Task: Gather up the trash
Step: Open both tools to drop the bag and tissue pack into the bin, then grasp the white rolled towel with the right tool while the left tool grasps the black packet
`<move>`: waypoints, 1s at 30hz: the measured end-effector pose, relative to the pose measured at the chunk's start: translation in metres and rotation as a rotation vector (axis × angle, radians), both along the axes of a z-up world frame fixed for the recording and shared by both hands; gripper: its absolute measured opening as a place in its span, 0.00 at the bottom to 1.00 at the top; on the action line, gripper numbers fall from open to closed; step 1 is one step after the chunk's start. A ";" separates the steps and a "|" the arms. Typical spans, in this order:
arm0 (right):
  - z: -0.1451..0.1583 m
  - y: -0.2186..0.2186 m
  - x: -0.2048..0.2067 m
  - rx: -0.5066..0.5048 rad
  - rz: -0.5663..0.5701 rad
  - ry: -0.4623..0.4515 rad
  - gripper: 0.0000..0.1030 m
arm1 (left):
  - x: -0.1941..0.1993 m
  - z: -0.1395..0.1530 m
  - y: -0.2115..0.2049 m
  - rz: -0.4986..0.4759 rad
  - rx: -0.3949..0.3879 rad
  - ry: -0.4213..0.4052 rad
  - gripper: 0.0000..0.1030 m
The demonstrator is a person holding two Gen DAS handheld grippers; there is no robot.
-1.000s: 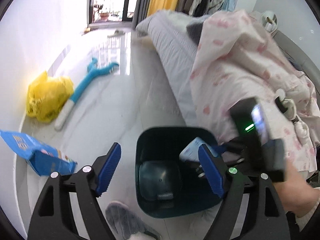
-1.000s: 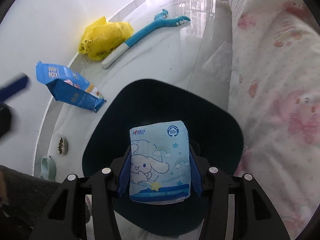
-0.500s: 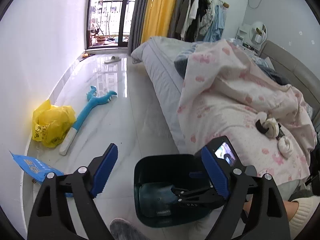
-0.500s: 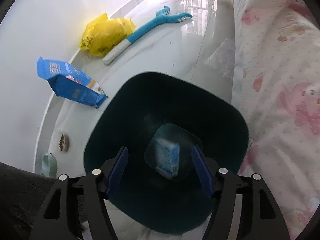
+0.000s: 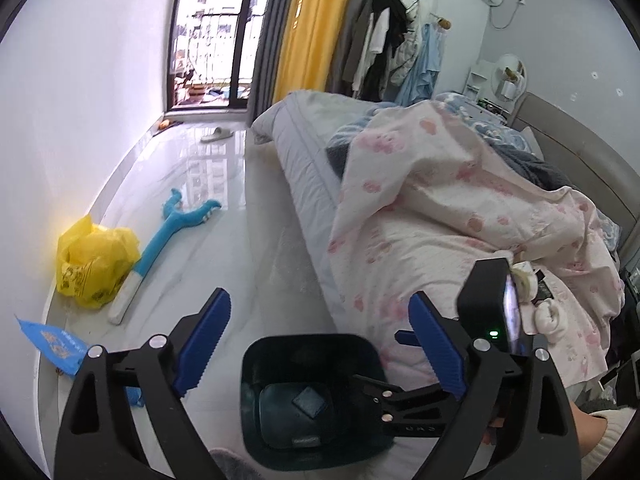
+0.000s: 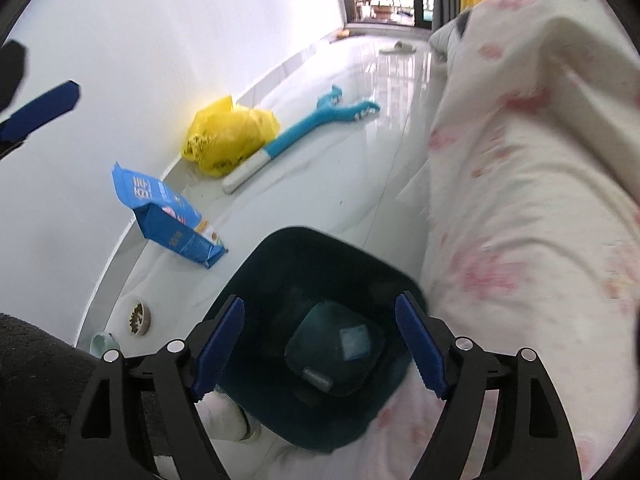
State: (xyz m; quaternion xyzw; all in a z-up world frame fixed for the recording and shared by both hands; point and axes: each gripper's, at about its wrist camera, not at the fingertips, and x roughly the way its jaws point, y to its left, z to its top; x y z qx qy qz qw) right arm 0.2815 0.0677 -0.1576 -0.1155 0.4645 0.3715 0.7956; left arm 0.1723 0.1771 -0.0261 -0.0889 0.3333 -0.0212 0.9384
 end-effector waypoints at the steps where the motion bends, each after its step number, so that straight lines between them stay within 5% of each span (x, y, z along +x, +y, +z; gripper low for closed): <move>1: 0.004 -0.005 0.000 0.008 -0.003 -0.012 0.79 | 0.002 0.002 -0.006 -0.008 0.007 -0.007 0.90; 15: 0.054 -0.103 -0.004 0.073 -0.048 -0.178 0.82 | 0.025 0.003 -0.071 -0.098 0.011 -0.012 0.90; 30: 0.060 -0.191 -0.011 0.048 -0.103 -0.254 0.84 | 0.046 0.001 -0.147 -0.198 0.006 -0.010 0.90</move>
